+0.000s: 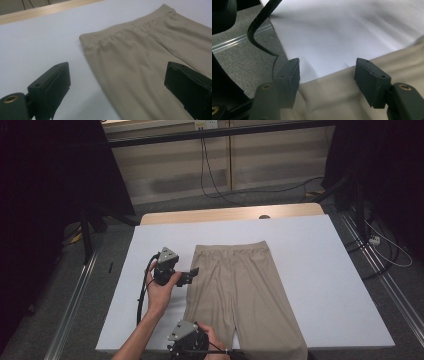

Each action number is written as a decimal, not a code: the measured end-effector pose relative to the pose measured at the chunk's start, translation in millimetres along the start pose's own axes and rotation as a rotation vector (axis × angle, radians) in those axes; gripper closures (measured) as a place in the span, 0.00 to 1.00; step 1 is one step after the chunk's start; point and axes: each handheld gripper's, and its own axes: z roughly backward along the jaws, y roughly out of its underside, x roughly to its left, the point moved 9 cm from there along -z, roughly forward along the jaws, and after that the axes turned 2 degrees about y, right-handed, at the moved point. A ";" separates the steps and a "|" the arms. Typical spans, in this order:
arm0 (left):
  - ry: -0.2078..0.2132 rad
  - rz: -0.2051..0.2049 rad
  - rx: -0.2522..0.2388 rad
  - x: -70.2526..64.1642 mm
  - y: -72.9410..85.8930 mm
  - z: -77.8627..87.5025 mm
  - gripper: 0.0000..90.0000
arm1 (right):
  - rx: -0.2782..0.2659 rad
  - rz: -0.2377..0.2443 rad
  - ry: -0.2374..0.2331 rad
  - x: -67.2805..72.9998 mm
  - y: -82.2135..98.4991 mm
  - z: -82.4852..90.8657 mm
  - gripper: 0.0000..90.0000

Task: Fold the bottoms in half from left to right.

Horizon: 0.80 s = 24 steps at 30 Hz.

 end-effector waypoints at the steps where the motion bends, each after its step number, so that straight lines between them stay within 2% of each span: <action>1: 0.006 0.016 -0.005 0.6 -0.4 0.5 0.07 | 0.001 -0.001 0.003 -0.6 0.0 0.8 0.48; 4: 0.019 0.043 -0.019 3.7 -1.5 1.7 0.07 | 0.003 -0.012 0.002 -4.3 2.9 6.5 0.67; 5: 0.021 0.044 -0.025 5.3 -2.2 1.1 0.07 | -0.001 -0.010 0.002 -5.8 3.0 6.7 0.70; 6: 0.022 0.041 -0.022 7.2 -2.1 0.4 0.08 | 0.008 -0.019 0.009 -9.1 3.4 7.9 0.79; 9: 0.010 0.064 -0.043 11.3 -4.0 -3.1 0.08 | 0.008 -0.022 0.016 -10.6 3.8 8.0 0.82; 10: 0.014 0.043 -0.050 12.8 -4.9 -4.4 0.09 | 0.010 -0.025 0.016 -11.0 4.1 8.3 0.85; 11: 0.025 0.033 -0.043 13.8 -6.2 -6.5 0.11 | 0.010 -0.004 0.032 -10.1 4.1 9.0 0.98; 13: 0.023 0.037 -0.015 17.3 -7.7 -9.6 0.11 | 0.010 -0.010 0.027 -9.8 4.1 9.1 1.00; 14: -0.006 0.037 -0.007 21.5 -8.5 -12.3 0.11 | 0.002 -0.028 0.023 -10.3 3.6 8.8 1.00; 15: -0.006 0.047 -0.006 22.6 -9.0 -14.2 0.12 | 0.002 -0.067 0.004 -11.3 2.7 10.4 1.00; 17: -0.007 0.064 0.018 26.1 -9.1 -21.6 0.14 | -0.003 -0.067 0.005 -11.8 2.1 10.6 1.00; 18: -0.022 0.084 0.031 30.5 -10.1 -30.2 0.24 | -0.011 -0.059 0.004 -10.9 0.3 11.9 1.00; 19: -0.022 0.084 0.031 30.5 -10.1 -30.2 0.31 | -0.011 -0.059 0.004 -10.9 0.3 11.9 1.00; 20: -0.025 0.095 0.031 32.9 -11.0 -35.0 0.31 | -0.014 -0.060 0.002 -10.7 -0.4 12.2 1.00; 21: -0.023 0.113 0.050 34.6 -10.7 -40.0 0.41 | -0.022 -0.058 -0.005 -10.2 -1.7 13.6 1.00; 22: -0.016 0.123 0.062 36.5 -11.1 -45.1 0.41 | -0.022 -0.058 -0.005 -10.2 -1.7 13.6 1.00; 23: 0.003 0.137 0.079 37.4 -11.7 -50.8 0.49 | -0.031 -0.060 -0.012 -9.9 -2.7 15.1 1.00; 24: 0.002 0.150 0.084 38.4 -12.2 -54.8 0.49 | -0.031 -0.060 -0.012 -9.9 -2.7 15.1 1.00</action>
